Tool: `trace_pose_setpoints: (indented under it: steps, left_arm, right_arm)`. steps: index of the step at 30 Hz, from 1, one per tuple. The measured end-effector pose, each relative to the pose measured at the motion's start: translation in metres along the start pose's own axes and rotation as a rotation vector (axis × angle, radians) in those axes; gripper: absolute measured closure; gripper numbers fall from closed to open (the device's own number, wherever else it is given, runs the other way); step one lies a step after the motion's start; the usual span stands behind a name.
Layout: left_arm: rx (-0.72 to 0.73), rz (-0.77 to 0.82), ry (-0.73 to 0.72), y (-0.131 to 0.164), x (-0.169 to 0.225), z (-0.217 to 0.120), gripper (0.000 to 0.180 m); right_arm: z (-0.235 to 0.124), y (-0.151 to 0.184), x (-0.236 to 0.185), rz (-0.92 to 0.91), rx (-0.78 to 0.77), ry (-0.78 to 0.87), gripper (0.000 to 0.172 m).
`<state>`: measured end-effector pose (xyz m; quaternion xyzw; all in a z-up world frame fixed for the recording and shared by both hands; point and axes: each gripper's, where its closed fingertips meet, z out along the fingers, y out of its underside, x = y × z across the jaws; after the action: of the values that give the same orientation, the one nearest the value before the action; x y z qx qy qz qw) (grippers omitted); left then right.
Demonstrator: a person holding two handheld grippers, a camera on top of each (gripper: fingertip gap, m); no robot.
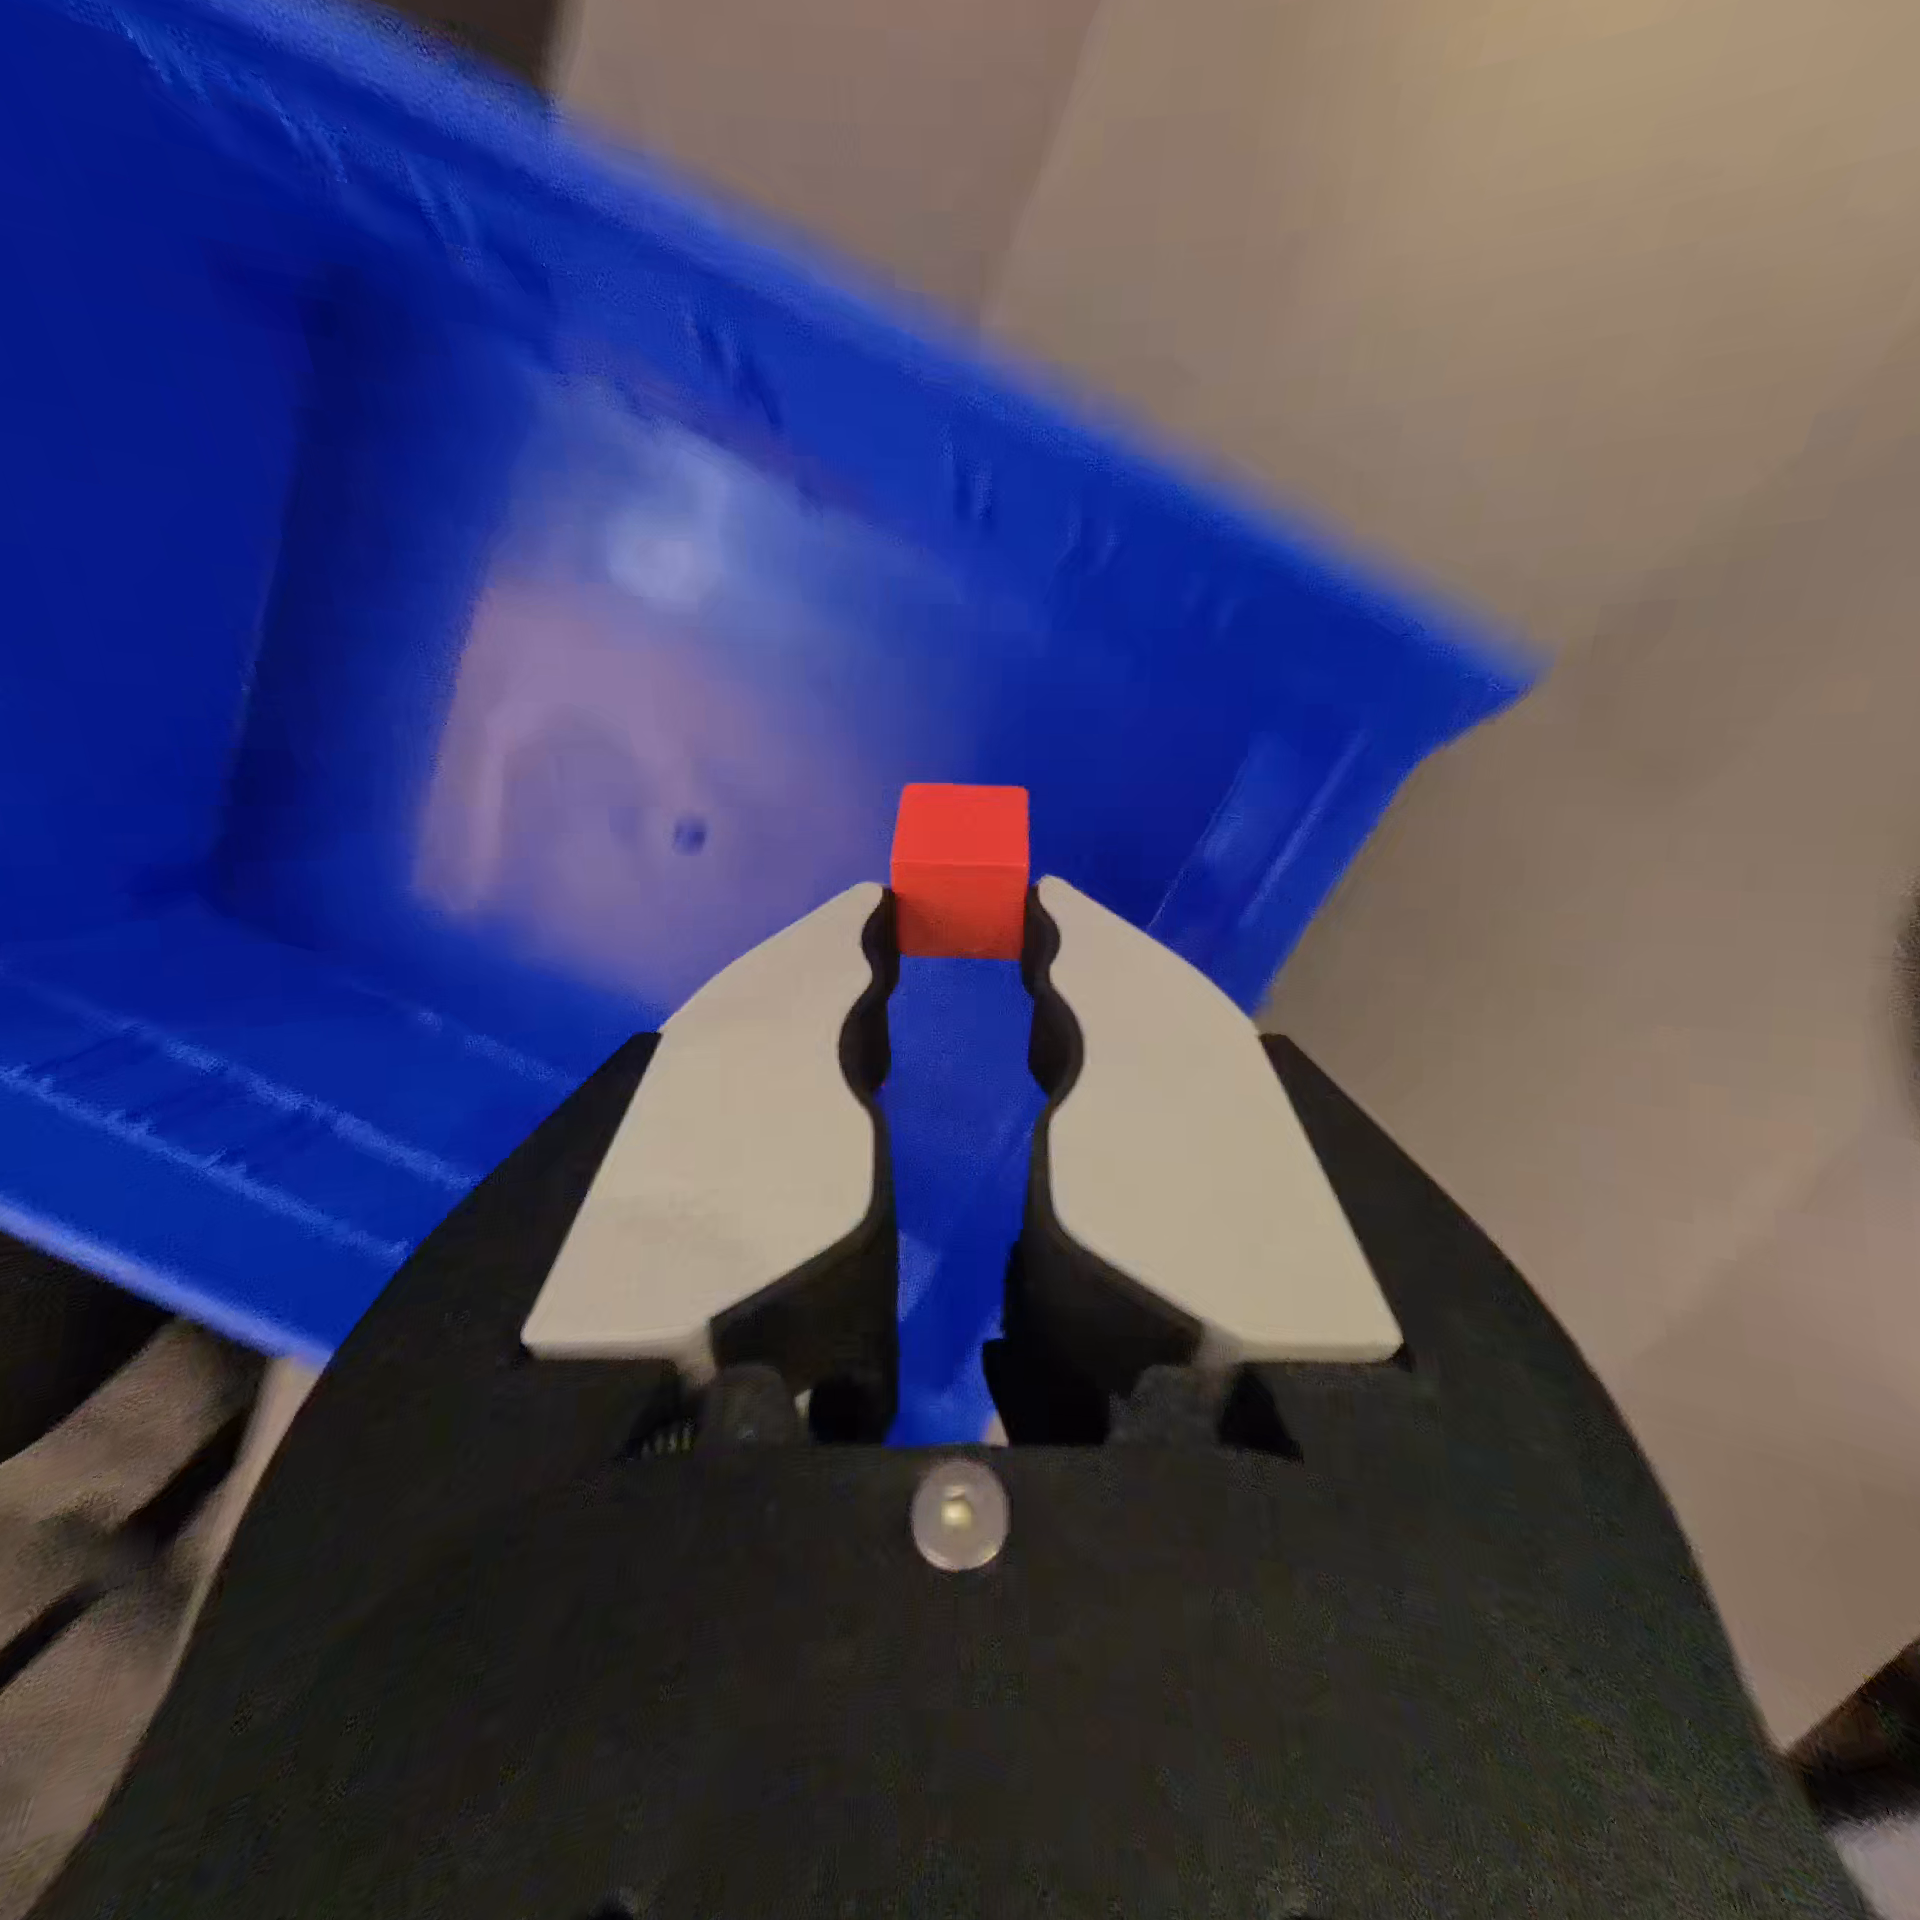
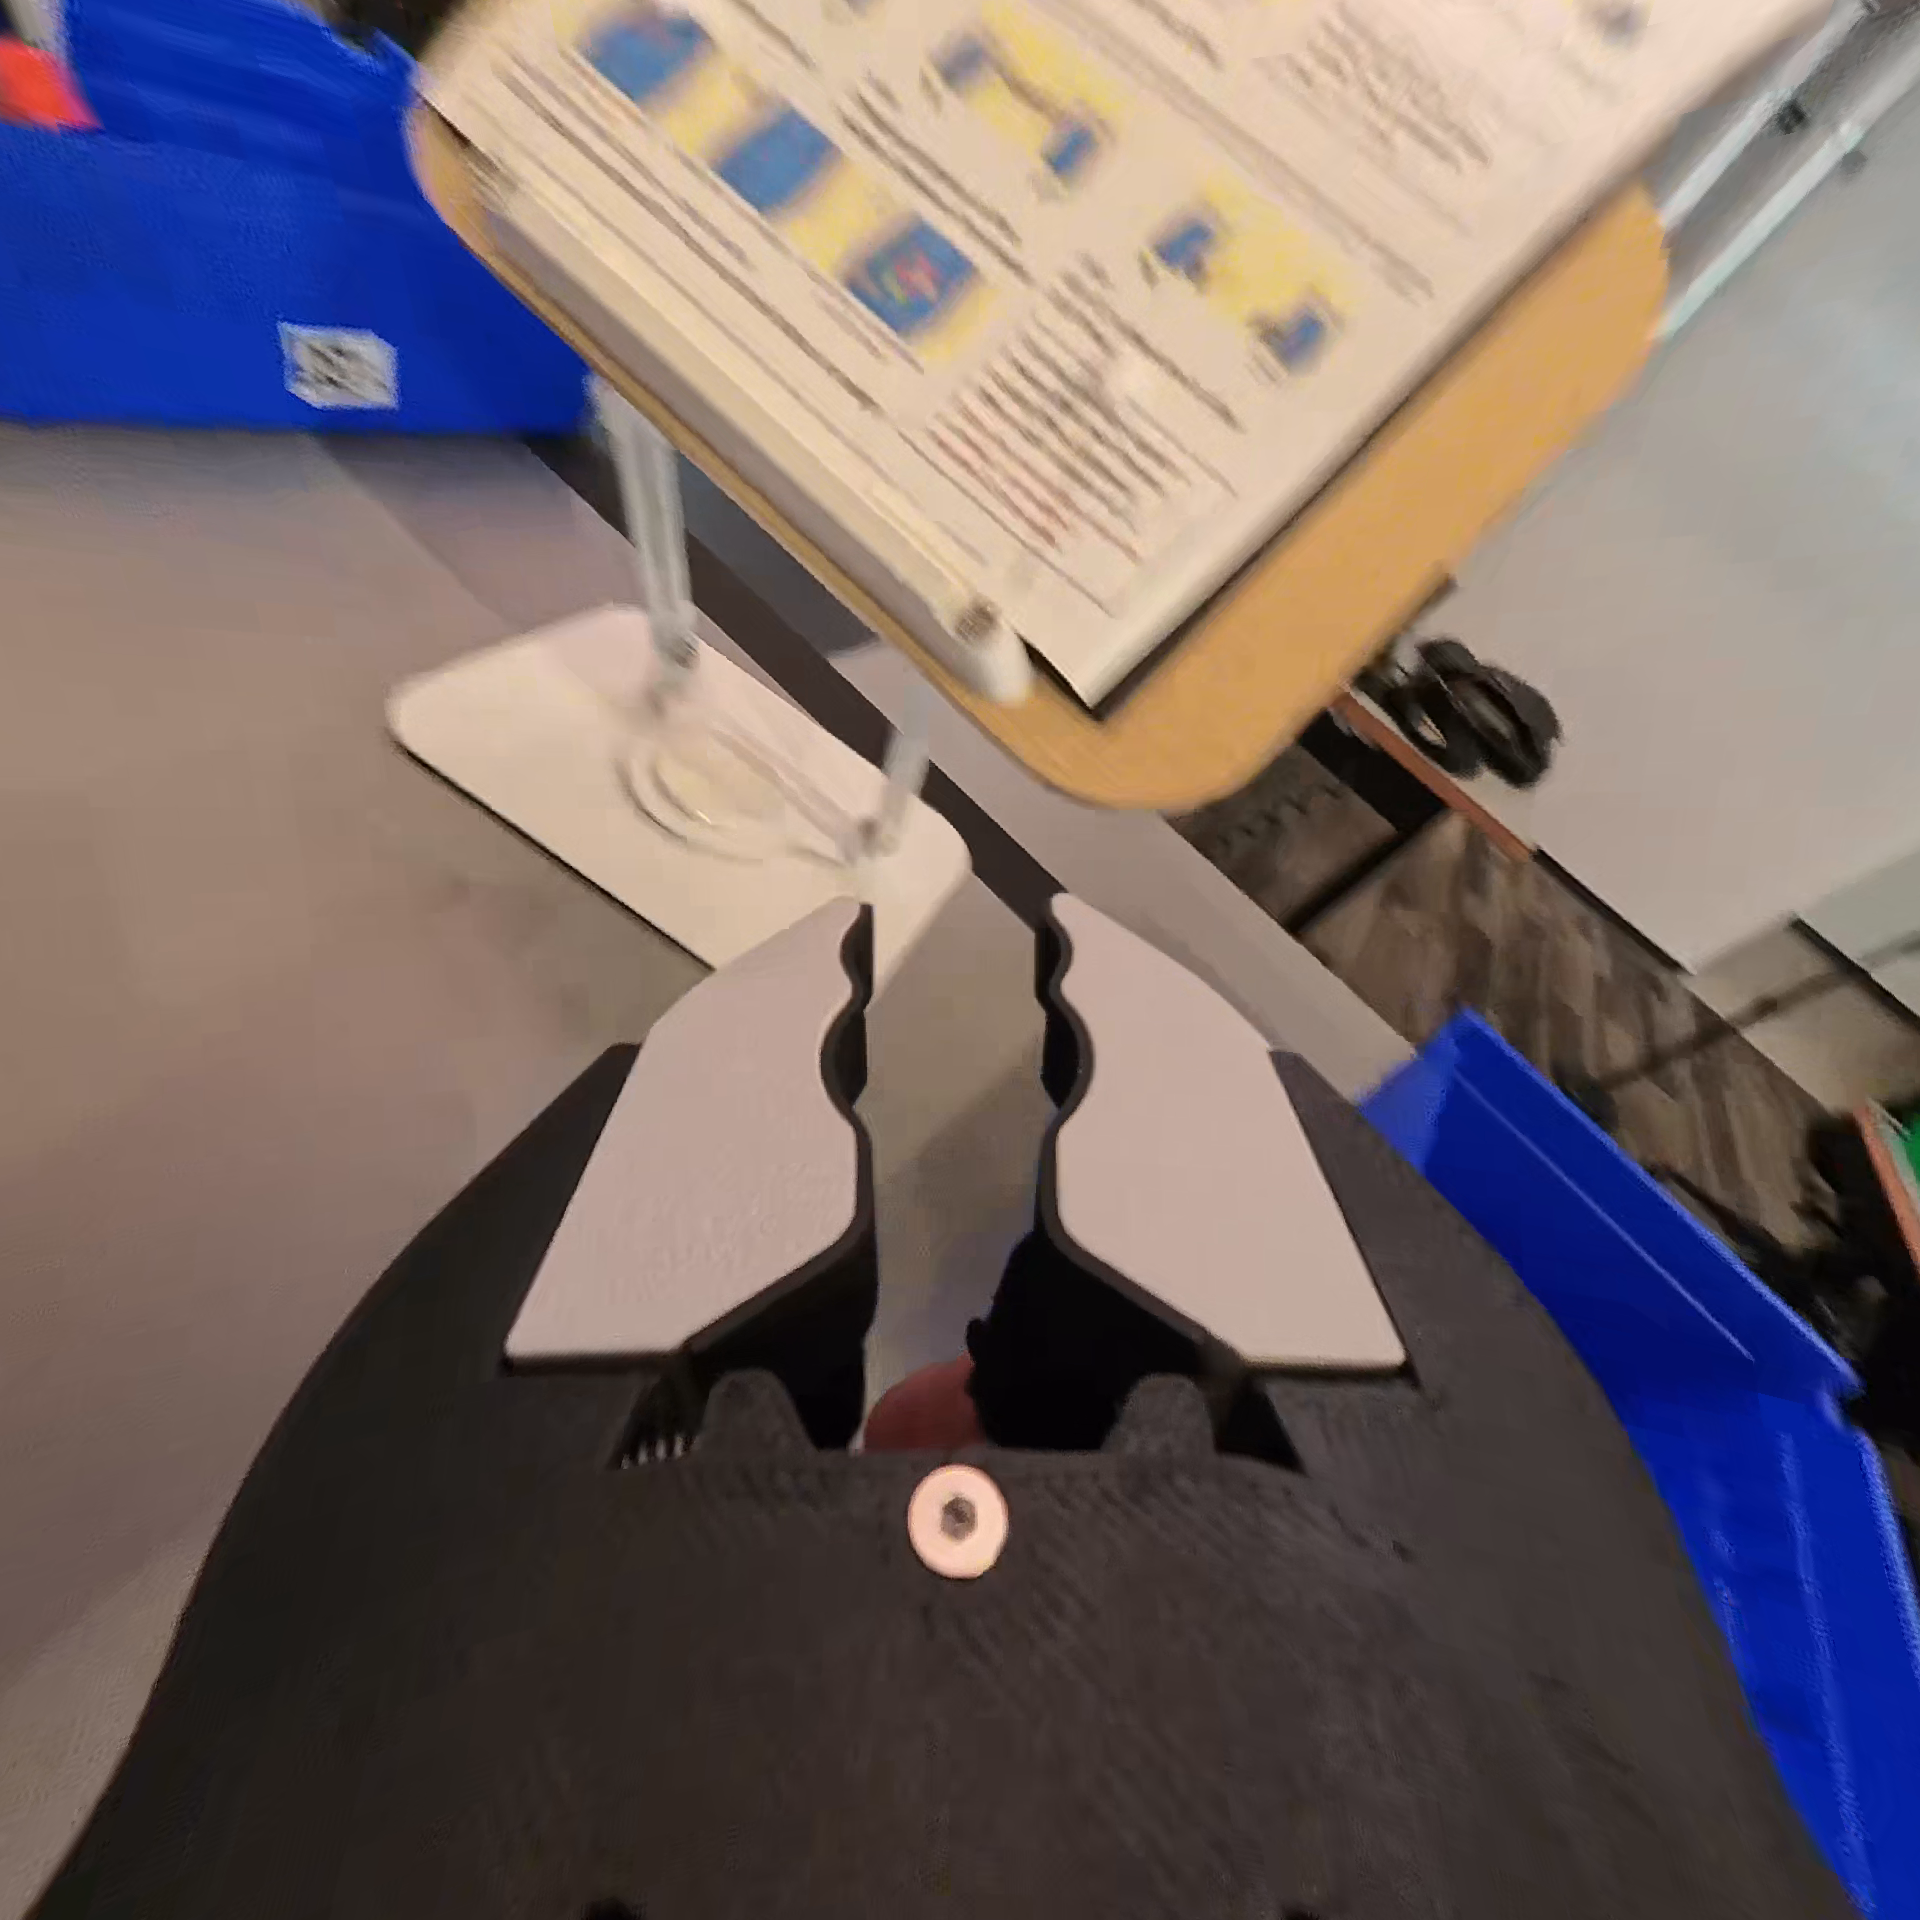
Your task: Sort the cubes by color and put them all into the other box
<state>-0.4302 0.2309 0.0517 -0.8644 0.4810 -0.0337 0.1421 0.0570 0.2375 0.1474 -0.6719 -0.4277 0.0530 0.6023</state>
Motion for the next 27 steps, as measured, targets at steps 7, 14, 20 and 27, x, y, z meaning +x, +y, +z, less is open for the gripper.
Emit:
trace_pose_setpoints:
  steps: [7, 14, 20, 27]
  left_arm:
    - [0.703, -0.333, 0.372, -0.153, 0.109, -0.067, 0.158]
    - [0.859, -0.471, 0.824, -0.233, 0.234, -0.063, 0.158]
    - [0.809, -0.479, 0.959, -0.250, 0.275, -0.051, 0.156]
    - [0.772, -0.488, 1.065, -0.256, 0.291, -0.044, 0.158]
  right_arm:
    - [0.019, -0.088, -0.105, -0.168, 0.248, -0.260, 0.124]
    - [0.027, -0.107, -0.162, -0.391, 0.337, -0.383, 0.117]
    - [0.019, -0.102, -0.169, -0.437, 0.355, -0.393, 0.124]
    - [0.004, -0.088, -0.175, -0.446, 0.348, -0.426, 0.147]
